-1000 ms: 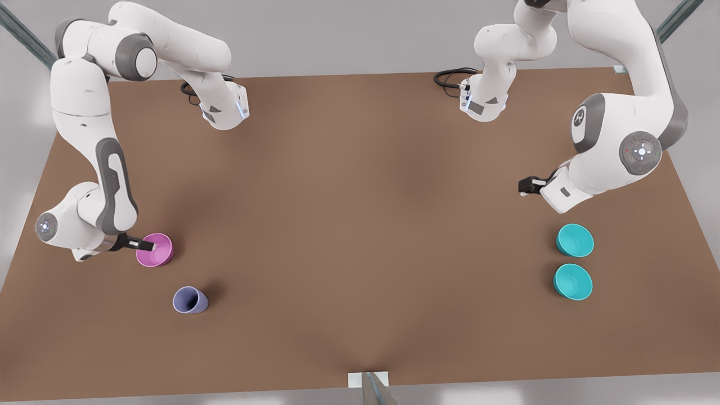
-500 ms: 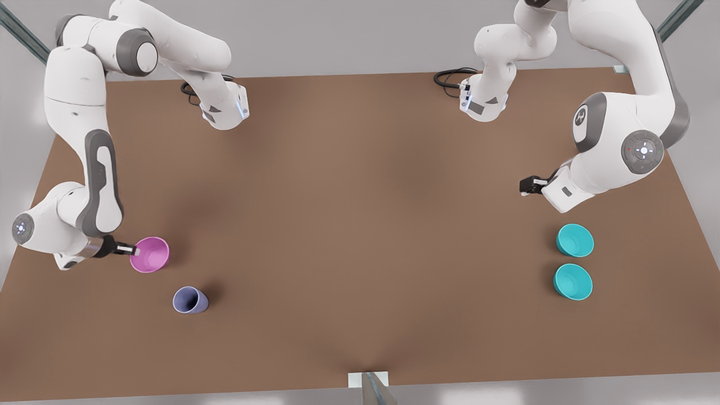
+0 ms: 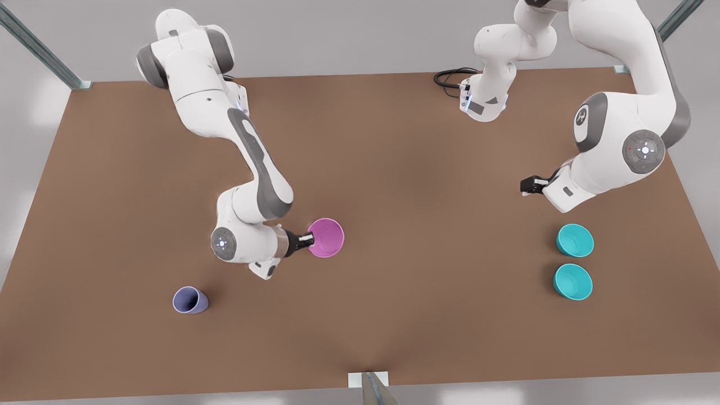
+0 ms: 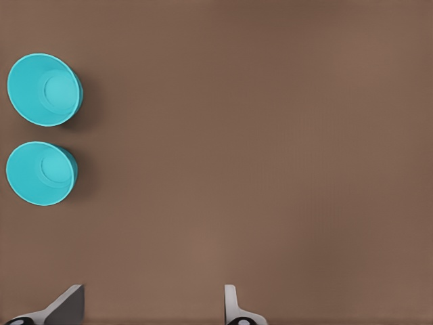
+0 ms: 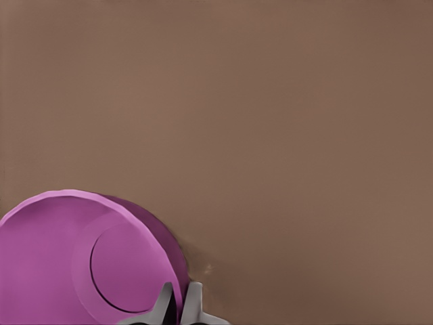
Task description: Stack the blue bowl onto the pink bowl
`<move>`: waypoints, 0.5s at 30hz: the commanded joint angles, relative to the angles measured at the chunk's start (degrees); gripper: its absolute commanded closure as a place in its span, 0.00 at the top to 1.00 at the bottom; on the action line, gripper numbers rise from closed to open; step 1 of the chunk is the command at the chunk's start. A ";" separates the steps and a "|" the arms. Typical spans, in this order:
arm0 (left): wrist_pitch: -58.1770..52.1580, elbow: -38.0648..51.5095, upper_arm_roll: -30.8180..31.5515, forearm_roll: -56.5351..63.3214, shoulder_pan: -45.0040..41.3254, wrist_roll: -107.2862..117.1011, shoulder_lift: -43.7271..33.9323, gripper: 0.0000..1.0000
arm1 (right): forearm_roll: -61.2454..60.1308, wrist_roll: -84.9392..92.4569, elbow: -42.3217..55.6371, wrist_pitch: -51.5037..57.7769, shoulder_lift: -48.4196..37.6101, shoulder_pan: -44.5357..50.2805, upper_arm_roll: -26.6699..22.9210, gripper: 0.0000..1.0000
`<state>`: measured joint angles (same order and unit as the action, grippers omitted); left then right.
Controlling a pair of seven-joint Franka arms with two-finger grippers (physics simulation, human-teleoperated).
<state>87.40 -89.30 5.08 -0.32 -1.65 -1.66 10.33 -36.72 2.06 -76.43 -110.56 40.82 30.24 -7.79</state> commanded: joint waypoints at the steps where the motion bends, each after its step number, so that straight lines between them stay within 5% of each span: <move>1: -0.56 0.09 0.01 0.05 -0.02 -0.01 -0.14 1.00 | -2.31 -49.42 3.48 -12.31 3.65 2.71 -0.12 0.21; 4: -0.56 0.00 0.01 0.05 -0.02 -0.01 -0.05 1.00 | 0.06 -56.02 5.94 -22.33 10.76 6.23 -0.56 0.21; 13: -0.56 0.00 0.01 0.05 0.33 -0.01 -0.05 1.00 | 0.59 -56.02 9.63 -23.56 16.31 6.14 -0.91 0.21; 15: -0.56 0.00 0.01 0.05 0.33 -0.01 -0.05 1.00 | 0.59 -57.87 10.33 -23.56 16.66 6.14 -0.91 1.00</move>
<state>86.90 -89.31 5.08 -0.30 -1.31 -1.67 10.34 -36.27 -29.38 -66.39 -131.87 57.42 36.39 -8.70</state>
